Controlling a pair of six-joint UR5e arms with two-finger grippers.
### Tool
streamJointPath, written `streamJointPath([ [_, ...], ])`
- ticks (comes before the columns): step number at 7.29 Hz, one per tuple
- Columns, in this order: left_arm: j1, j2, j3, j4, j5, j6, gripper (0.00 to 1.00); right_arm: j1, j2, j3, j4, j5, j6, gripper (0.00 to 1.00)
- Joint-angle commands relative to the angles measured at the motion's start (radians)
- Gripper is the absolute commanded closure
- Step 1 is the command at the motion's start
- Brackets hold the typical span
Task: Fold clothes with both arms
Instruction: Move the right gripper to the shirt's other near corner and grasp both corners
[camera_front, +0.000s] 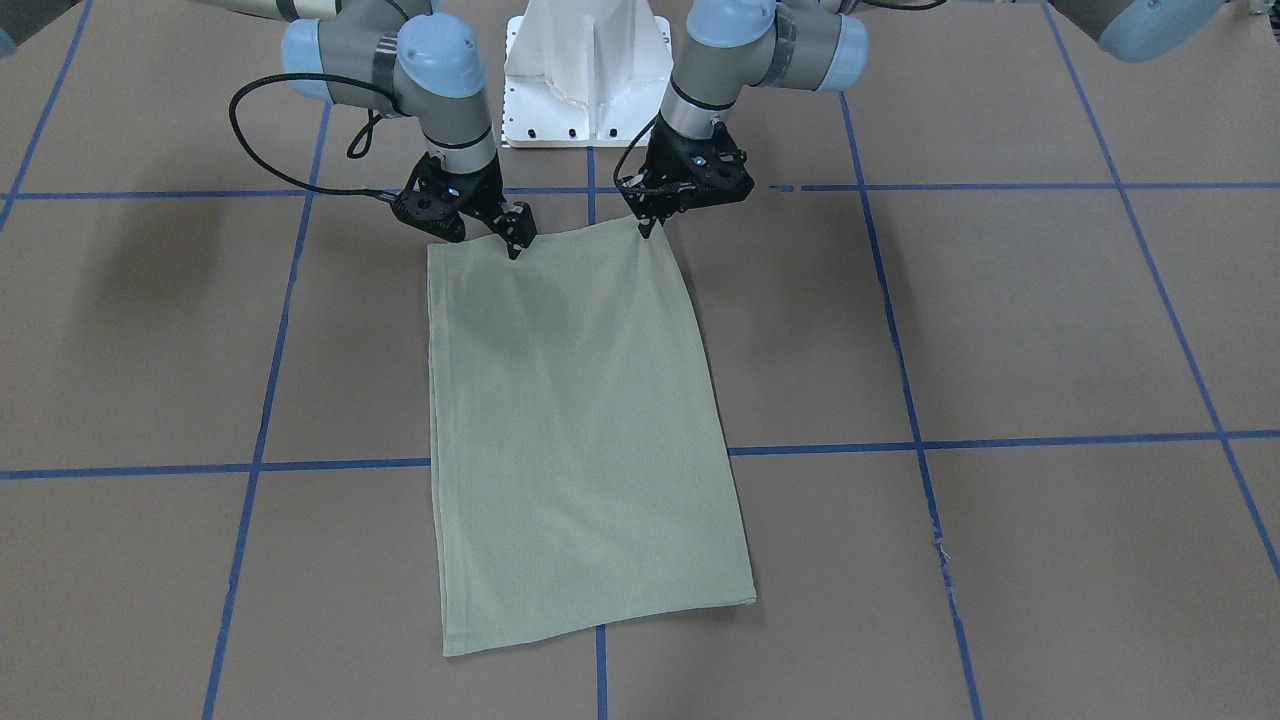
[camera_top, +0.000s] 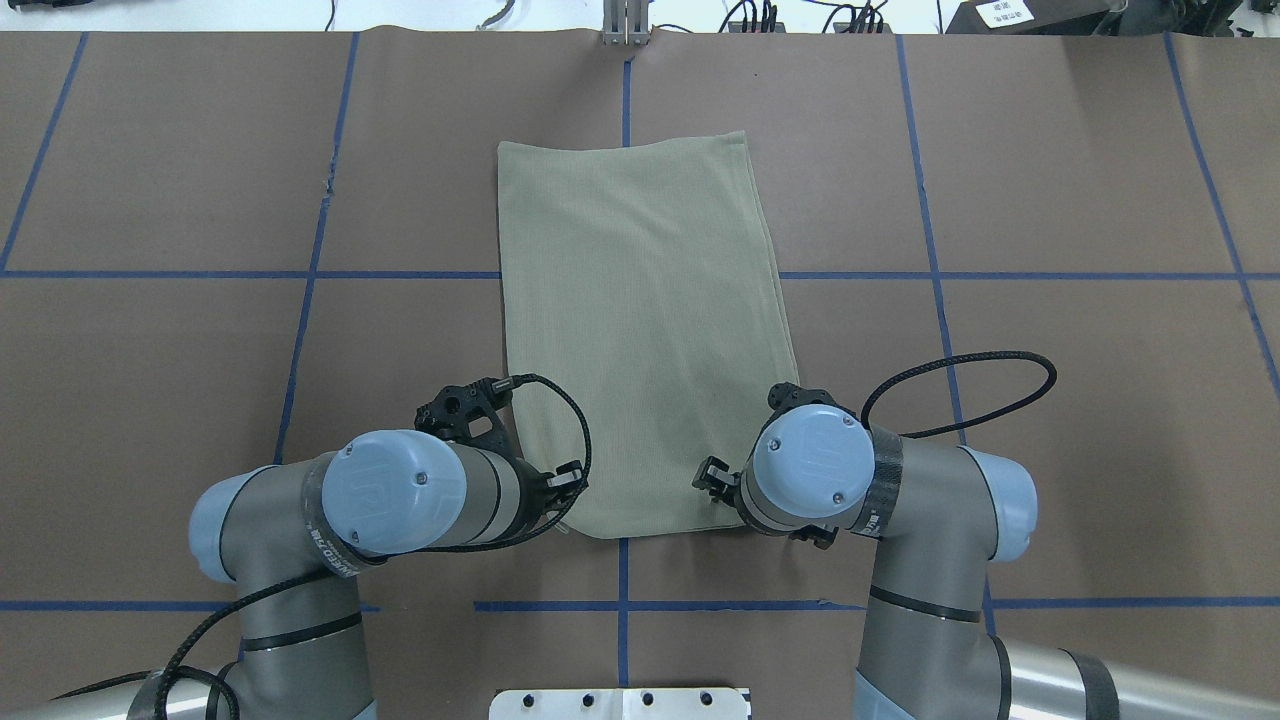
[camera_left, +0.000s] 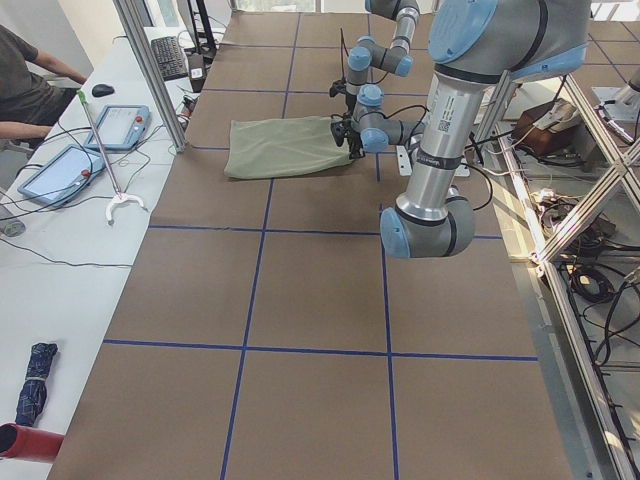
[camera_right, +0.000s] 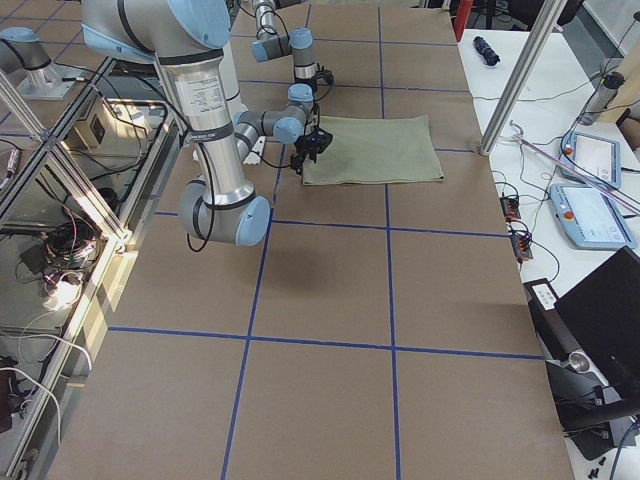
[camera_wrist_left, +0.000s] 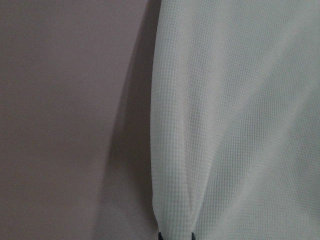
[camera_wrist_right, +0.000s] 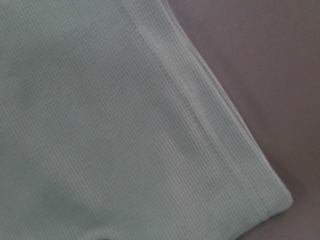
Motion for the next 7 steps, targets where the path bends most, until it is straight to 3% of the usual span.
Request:
streamJointPath([
  [1, -0.001, -0.002, -0.003, 0.001, 0.0, 0.0, 1.0, 0.001, -0.002, -0.008, 0.0, -0.003, -0.002, 0.0],
  [2, -0.001, -0.006, -0.003, 0.002, -0.002, 0.0, 1.0, 0.001, -0.001, -0.008, 0.0, -0.003, -0.002, 0.0],
  [3, -0.001, -0.006, -0.002, 0.002, -0.002, 0.0, 1.0, 0.003, 0.001, -0.008, 0.0, -0.003, -0.001, 0.08],
  [5, -0.001, -0.006, -0.003, 0.002, -0.002, 0.0, 1.0, 0.003, 0.002, -0.005, 0.0, -0.002, 0.002, 0.64],
  [6, -0.001, -0.006, -0.002, 0.002, -0.002, 0.0, 1.0, 0.003, 0.002, -0.004, 0.0, 0.0, -0.001, 0.85],
  [7, -0.001, -0.006, -0.003, 0.002, -0.002, 0.0, 1.0, 0.001, 0.002, -0.004, 0.0, 0.0, -0.005, 1.0],
])
